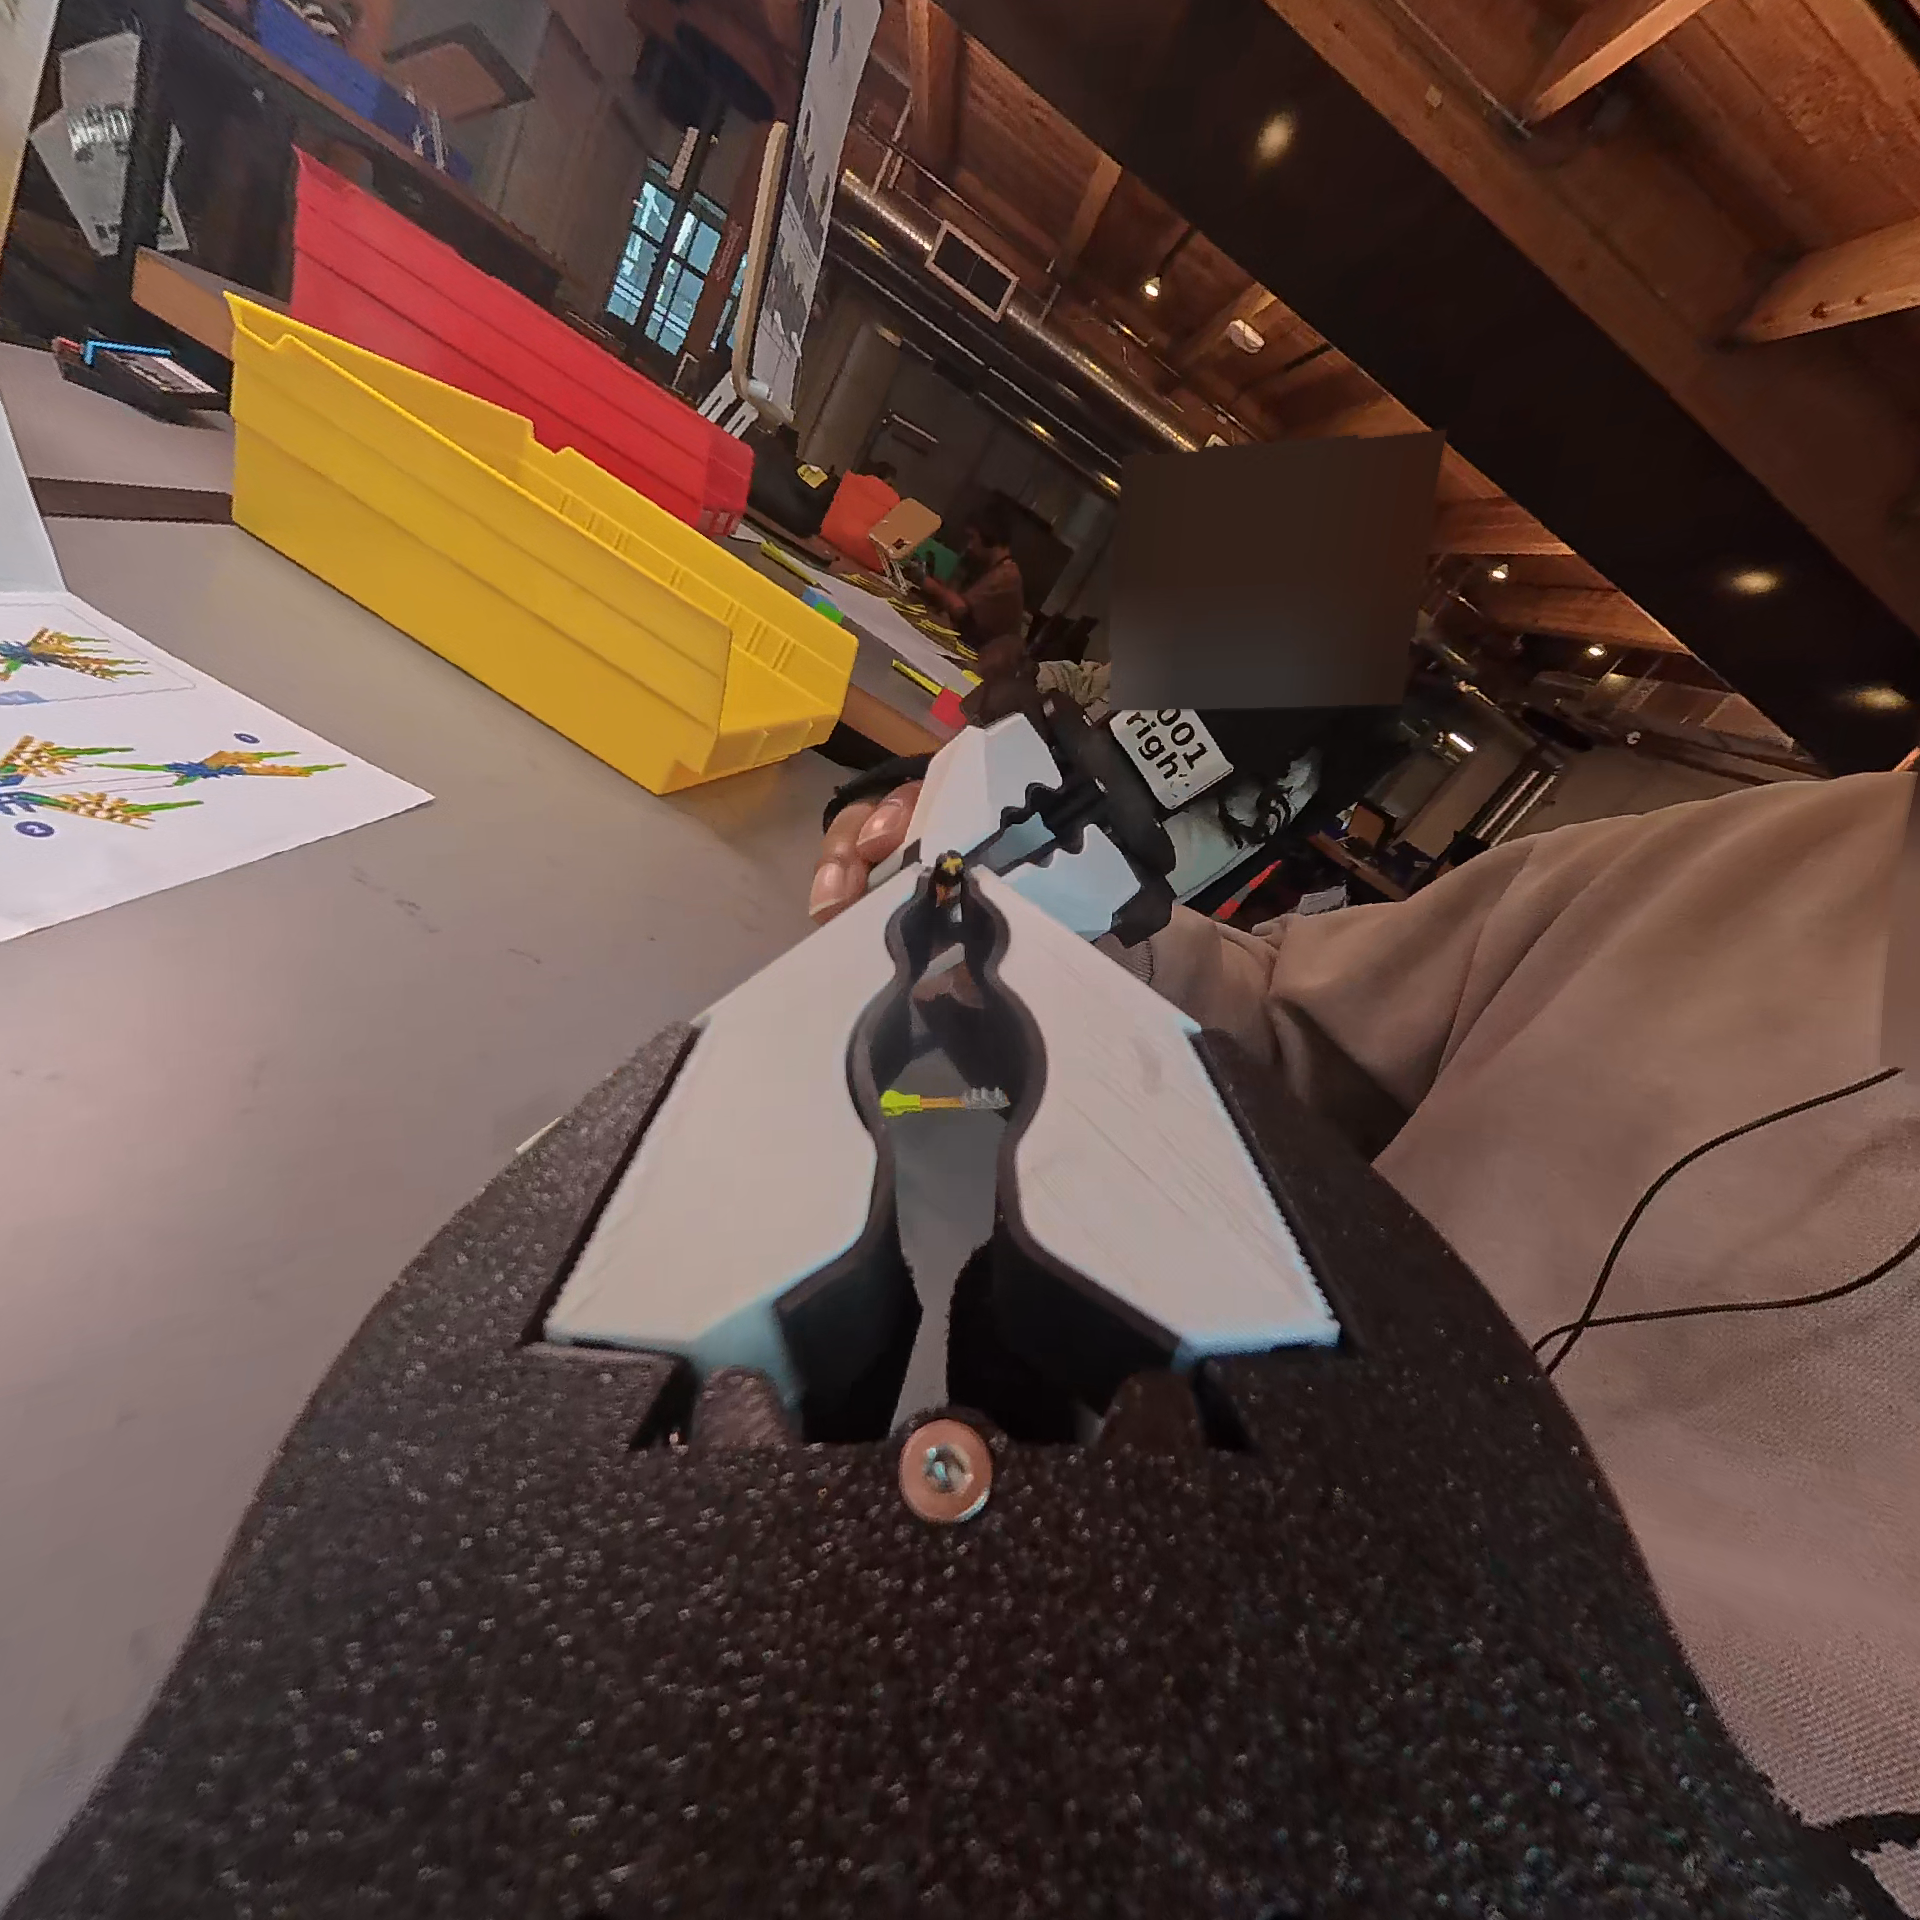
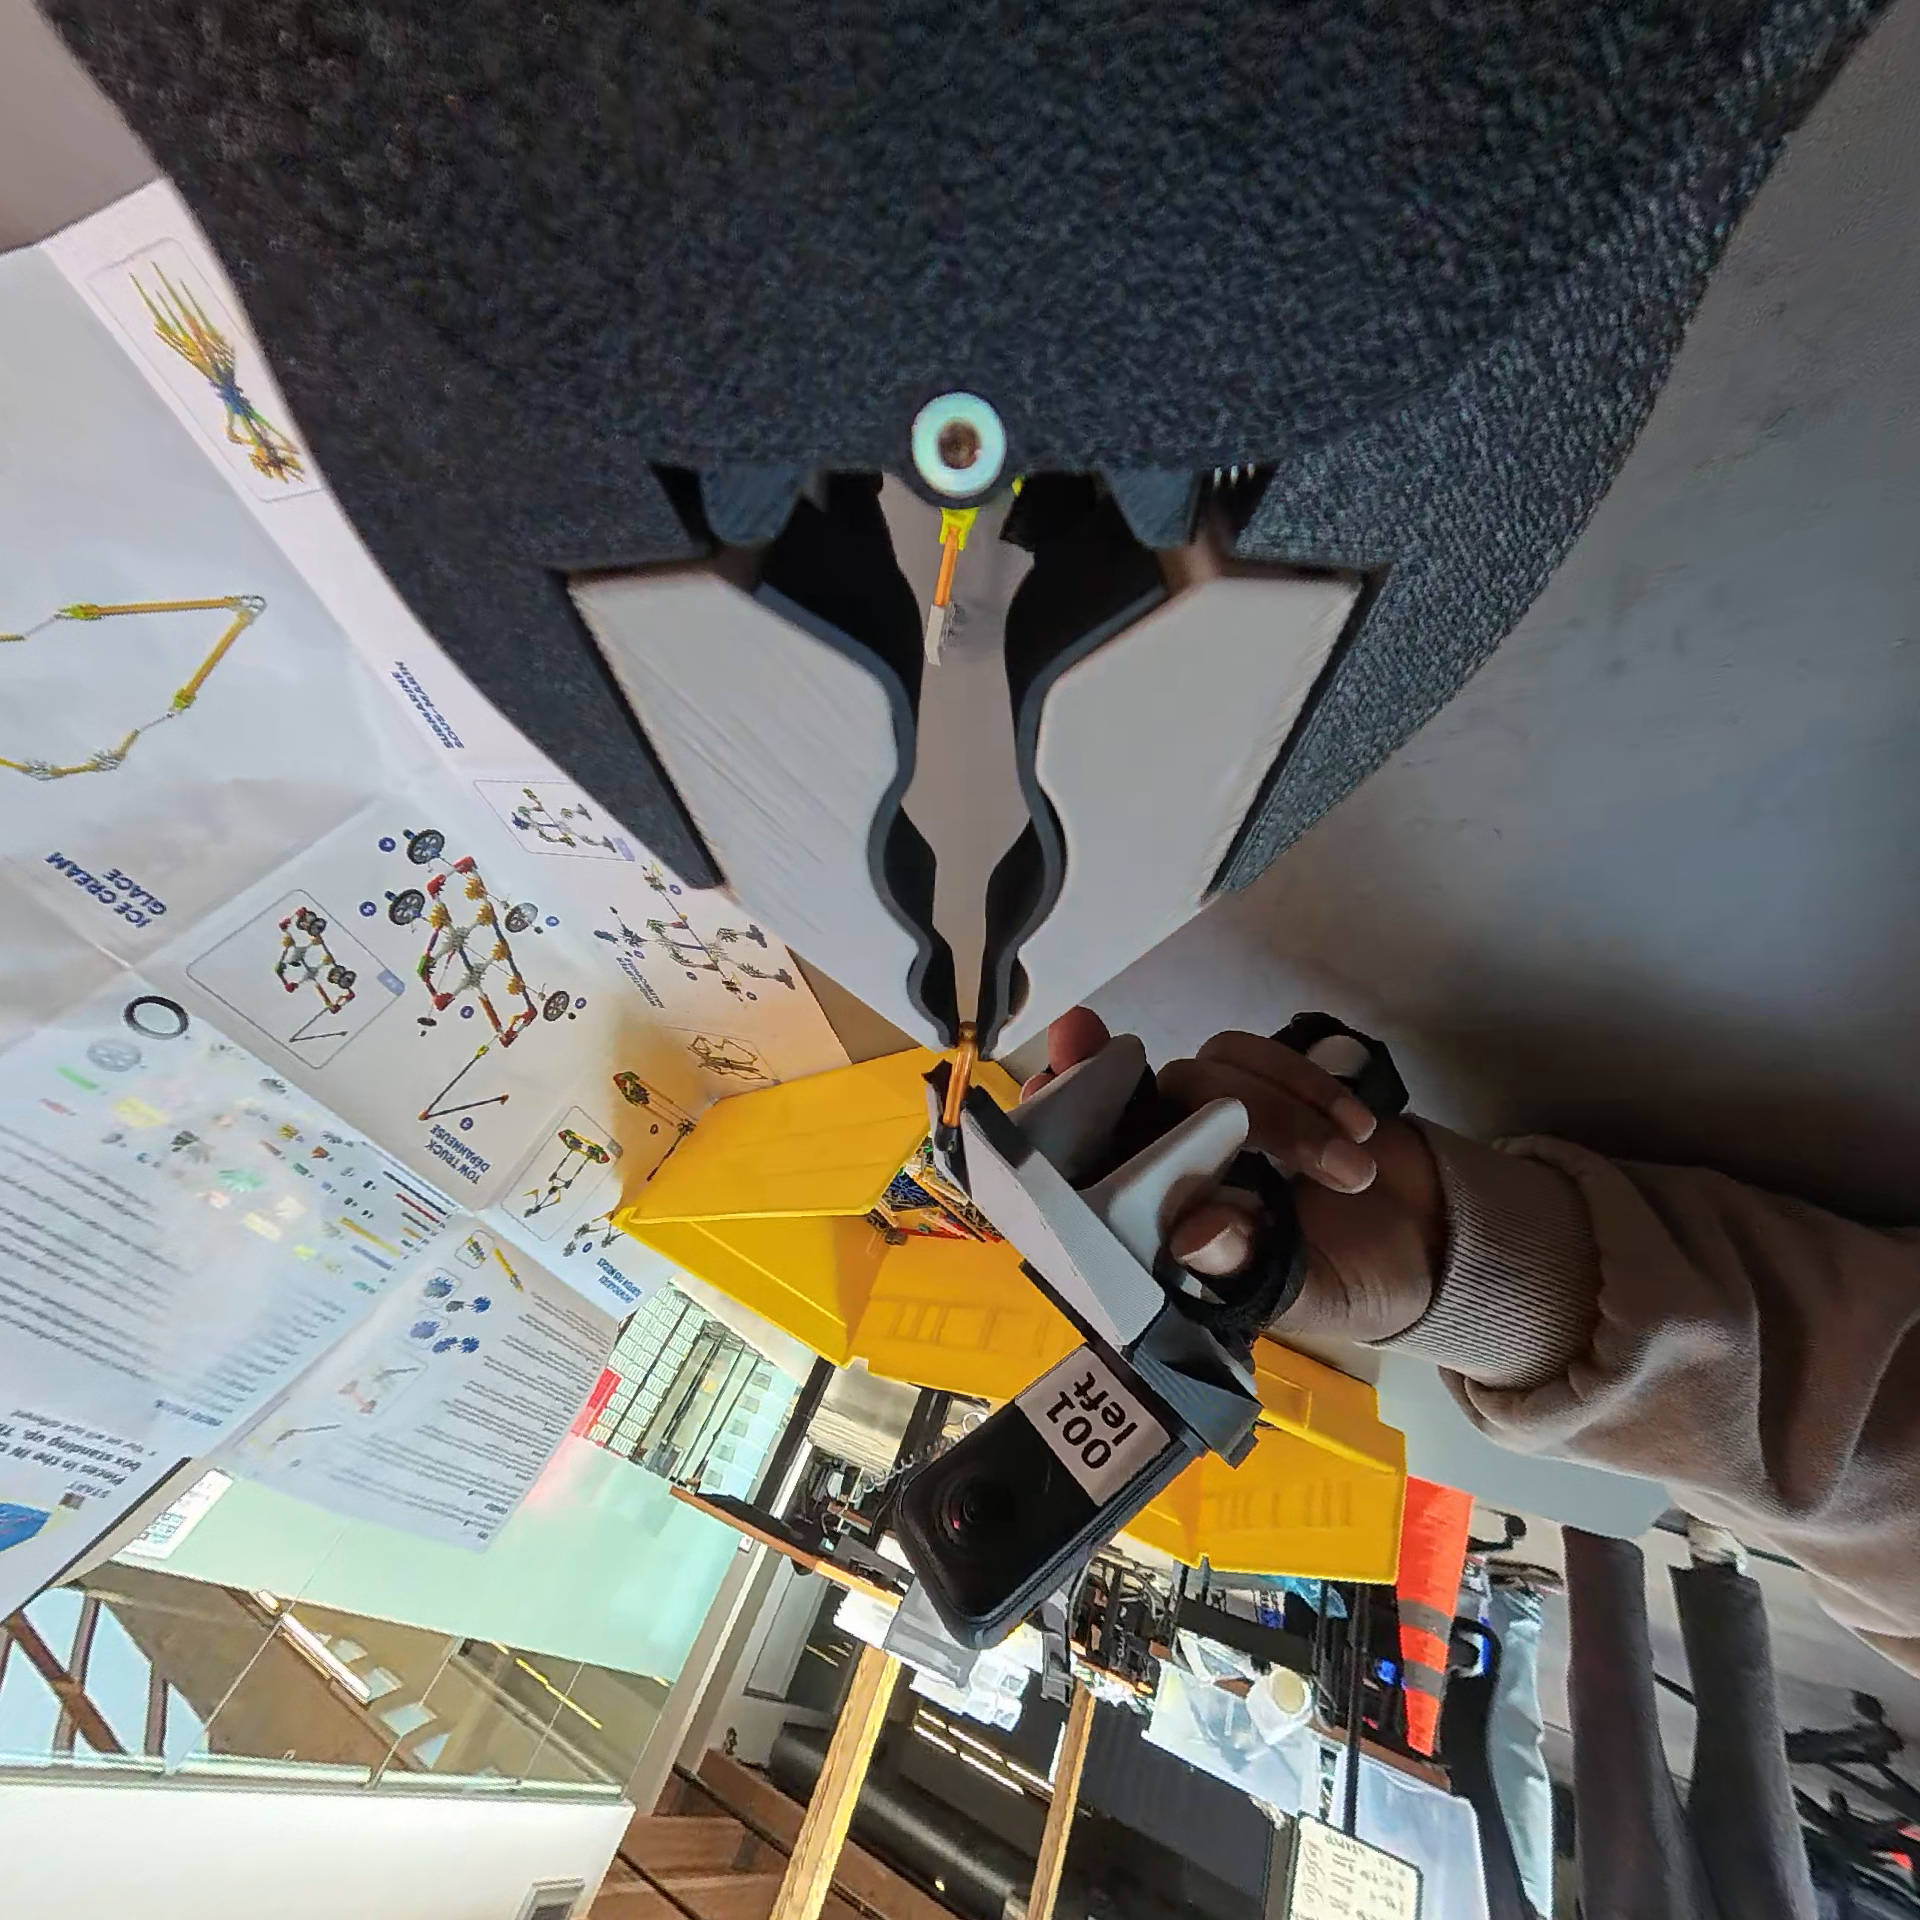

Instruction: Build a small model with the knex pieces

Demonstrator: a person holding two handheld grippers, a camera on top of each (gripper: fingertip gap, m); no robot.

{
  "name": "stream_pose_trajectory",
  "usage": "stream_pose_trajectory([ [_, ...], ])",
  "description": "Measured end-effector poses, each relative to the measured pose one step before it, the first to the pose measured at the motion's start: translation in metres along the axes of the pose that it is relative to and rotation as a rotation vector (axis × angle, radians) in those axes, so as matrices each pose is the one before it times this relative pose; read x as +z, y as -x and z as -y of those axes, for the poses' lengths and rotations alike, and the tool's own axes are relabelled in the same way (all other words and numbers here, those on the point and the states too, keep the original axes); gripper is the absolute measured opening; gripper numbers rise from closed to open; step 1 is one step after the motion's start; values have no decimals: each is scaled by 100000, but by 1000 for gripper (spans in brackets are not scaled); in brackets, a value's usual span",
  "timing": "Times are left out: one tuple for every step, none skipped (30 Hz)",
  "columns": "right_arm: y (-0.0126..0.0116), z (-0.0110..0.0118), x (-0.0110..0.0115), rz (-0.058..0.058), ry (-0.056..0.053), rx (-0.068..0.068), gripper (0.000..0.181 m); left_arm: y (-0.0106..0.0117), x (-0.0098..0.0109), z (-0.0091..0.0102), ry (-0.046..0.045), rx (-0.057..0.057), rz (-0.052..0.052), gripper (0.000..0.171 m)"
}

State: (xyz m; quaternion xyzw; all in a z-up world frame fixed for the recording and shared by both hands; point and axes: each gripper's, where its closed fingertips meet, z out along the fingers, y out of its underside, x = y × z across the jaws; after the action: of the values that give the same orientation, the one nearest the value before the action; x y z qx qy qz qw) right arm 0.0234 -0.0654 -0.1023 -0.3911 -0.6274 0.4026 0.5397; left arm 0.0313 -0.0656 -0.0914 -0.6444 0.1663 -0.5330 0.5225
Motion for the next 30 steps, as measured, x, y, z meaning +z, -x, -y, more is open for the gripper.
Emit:
stream_pose_trajectory([
  [122,-169,95,564,884,102,2,126,0,-17,29,413,1126,3],
  [119,-240,132,142,1424,-814,3,132,29,-46,168,514,1176,4],
  [180,-227,162,-37,1367,-1407,3,134,65,-93,353,981,1301,4],
  [233,-218,181,292,1473,-1025,3,125,80,-144,710,1588,1510,4],
  [199,-227,211,66,1568,-414,4,41,109,-216,1270,1694,1051,3],
  [268,-94,179,828,738,-31,3,-55,113,-241,1741,1245,255,3],
  [267,-1,99,1315,112,295,4,-55,86,-258,1889,1014,107,3],
  [160,-96,15,1267,457,391,3,-11,2,-160,1339,1049,234,3],
  [243,-147,-66,2833,586,1118,4,39,-74,-55,937,1038,444,2],
  [280,-187,-153,3919,674,2574,7,152,-143,-37,1107,1609,1200,2],
  [120,-115,-254,3728,306,4286,11,289,-203,-51,1412,2999,2498,2],
  [-293,25,-309,1530,-565,5494,14,423,-205,-159,2358,4942,4072,2],
  [-431,195,-323,908,-1392,6275,16,461,-169,-316,3453,6851,5074,2],
  [-430,290,-270,726,-1841,7050,17,358,-98,-375,3856,7816,5087,2],
  [-359,268,-168,611,-1946,7255,17,252,-14,-343,3437,7467,4557,2],
  [-119,161,-57,1606,-1500,6643,17,155,55,-258,2674,6633,4069,2],
  [-103,-35,62,1029,-485,6020,16,70,103,-181,1932,5976,3554,2],
  [-276,-306,165,-376,1167,5192,14,43,106,-100,1418,5681,3352,2],
  [-150,-396,216,-26,1531,3513,14,23,102,-92,1301,5700,3245,2],
  [-191,-330,196,-645,989,2597,14,-5,108,-88,1471,5675,2953,2],
  [-78,-121,140,-147,-120,1931,14,-35,103,-131,1676,5795,2686,2],
  [-50,-7,96,32,-485,2056,14,-87,110,-142,1727,5737,2369,2],
  [56,15,81,633,-314,1805,14,-89,103,-107,1459,4988,2079,2],
  [48,-27,66,382,12,1617,12,-81,87,-64,1137,3964,1838,2],
  [-102,-209,89,-615,1183,1032,11,-70,78,-13,852,3138,1442,2],
  [-60,-203,93,-516,968,-178,10,-66,86,-88,1338,3106,1239,2],
  [-96,-149,67,-849,673,40,8,17,92,-180,1868,3583,1757,2],
  [-54,-108,61,-378,697,726,7,68,88,-185,1568,3446,2073,2],
  [-85,-129,63,-598,664,501,6,19,79,-170,1508,2995,1513,3],
  [-119,-164,52,-728,768,339,5,-32,77,-162,1547,3170,1153,2],
])
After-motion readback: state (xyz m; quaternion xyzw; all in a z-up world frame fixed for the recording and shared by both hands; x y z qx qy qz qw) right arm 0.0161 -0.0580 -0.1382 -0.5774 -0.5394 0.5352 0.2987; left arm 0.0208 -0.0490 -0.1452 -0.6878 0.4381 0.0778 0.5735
